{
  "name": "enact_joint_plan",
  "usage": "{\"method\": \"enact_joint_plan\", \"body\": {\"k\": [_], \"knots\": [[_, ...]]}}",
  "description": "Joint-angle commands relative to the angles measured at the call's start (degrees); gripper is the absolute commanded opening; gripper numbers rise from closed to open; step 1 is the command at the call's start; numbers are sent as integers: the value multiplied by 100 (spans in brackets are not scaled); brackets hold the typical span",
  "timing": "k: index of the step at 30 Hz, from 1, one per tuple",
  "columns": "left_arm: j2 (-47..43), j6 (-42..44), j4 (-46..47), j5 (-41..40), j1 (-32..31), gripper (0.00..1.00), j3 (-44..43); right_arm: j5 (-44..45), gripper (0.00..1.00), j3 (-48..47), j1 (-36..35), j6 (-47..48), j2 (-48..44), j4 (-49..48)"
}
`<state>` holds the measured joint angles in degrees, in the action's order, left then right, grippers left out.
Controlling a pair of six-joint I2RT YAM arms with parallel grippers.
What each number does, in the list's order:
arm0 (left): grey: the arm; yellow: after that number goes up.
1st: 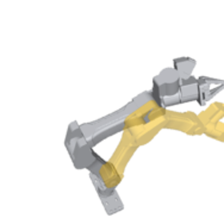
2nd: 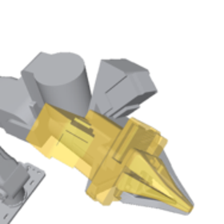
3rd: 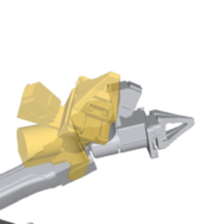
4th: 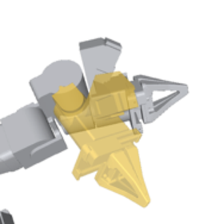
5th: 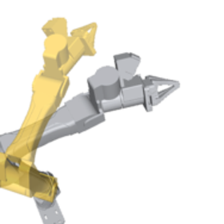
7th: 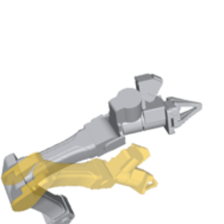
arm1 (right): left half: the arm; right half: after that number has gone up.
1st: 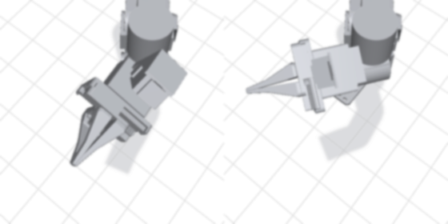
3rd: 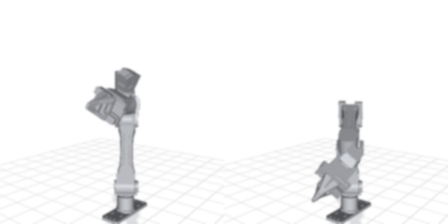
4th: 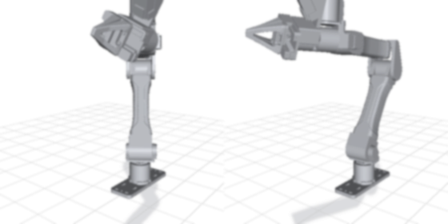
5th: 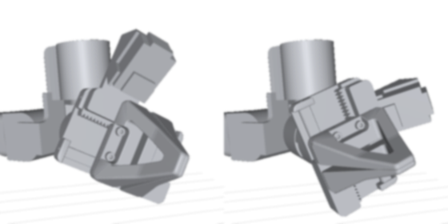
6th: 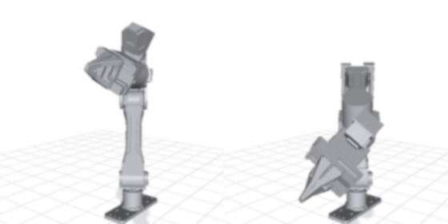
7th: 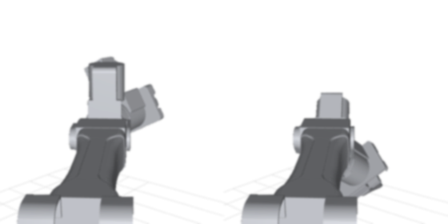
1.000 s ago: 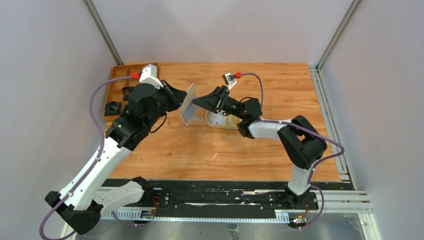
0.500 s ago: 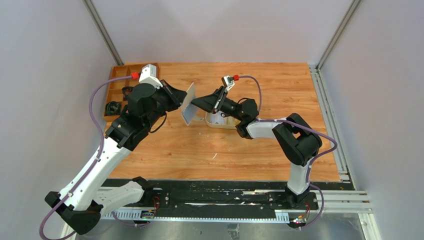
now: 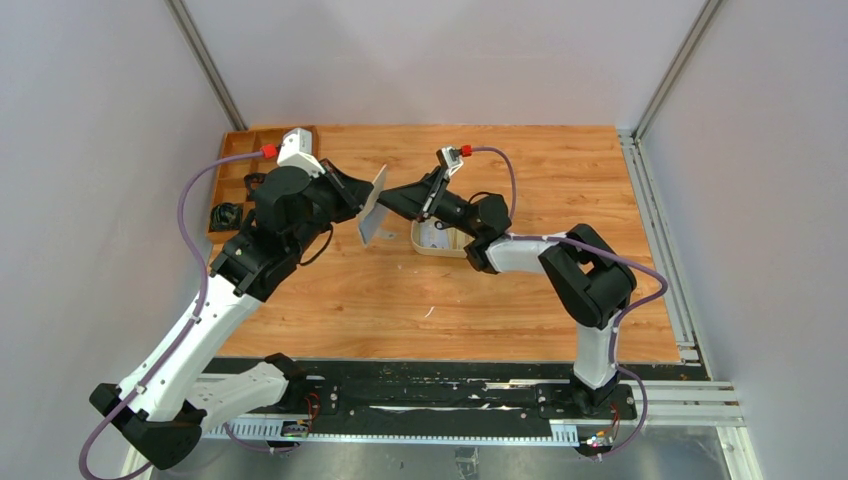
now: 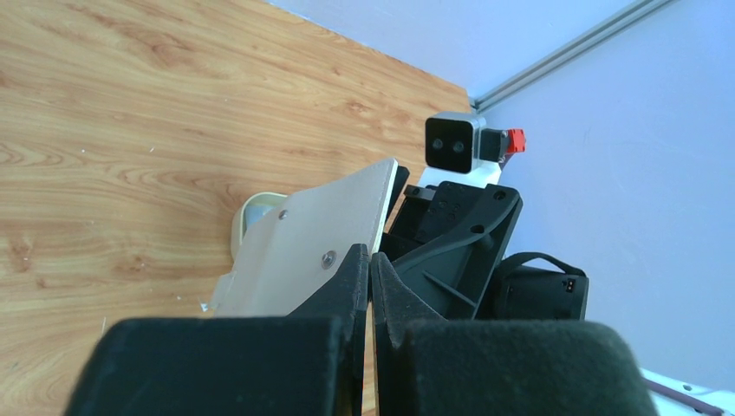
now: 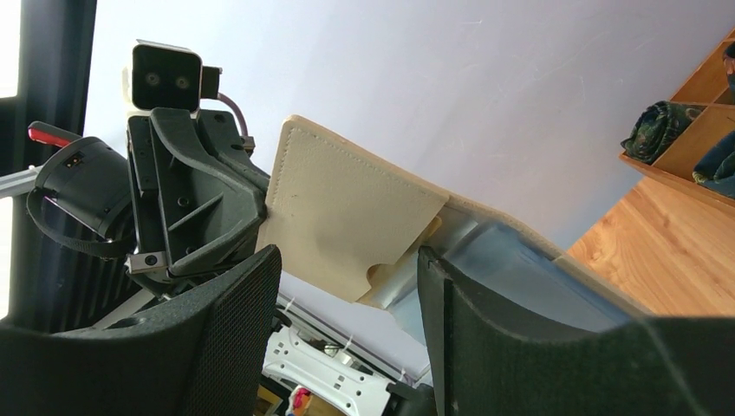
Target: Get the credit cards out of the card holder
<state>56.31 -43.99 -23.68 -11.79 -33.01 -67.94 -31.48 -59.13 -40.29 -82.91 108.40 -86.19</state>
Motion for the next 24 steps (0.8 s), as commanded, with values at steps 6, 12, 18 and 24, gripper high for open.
{"method": "enact_joint_plan", "body": {"k": [6,12,18,24], "knots": [[-108,-12,154,-17,83,0,-158,28,63,-186,-104,-156,200,-207],[-149,4,123,-38,105,0,-147,29,63,-303,-110,-299,280,-340],[-182,-48,128,-7,111,0,-19,-26,63,-494,-127,-438,295,-388],[-193,-57,126,1,112,0,-10,-32,62,-654,-159,-574,323,-398]]}}
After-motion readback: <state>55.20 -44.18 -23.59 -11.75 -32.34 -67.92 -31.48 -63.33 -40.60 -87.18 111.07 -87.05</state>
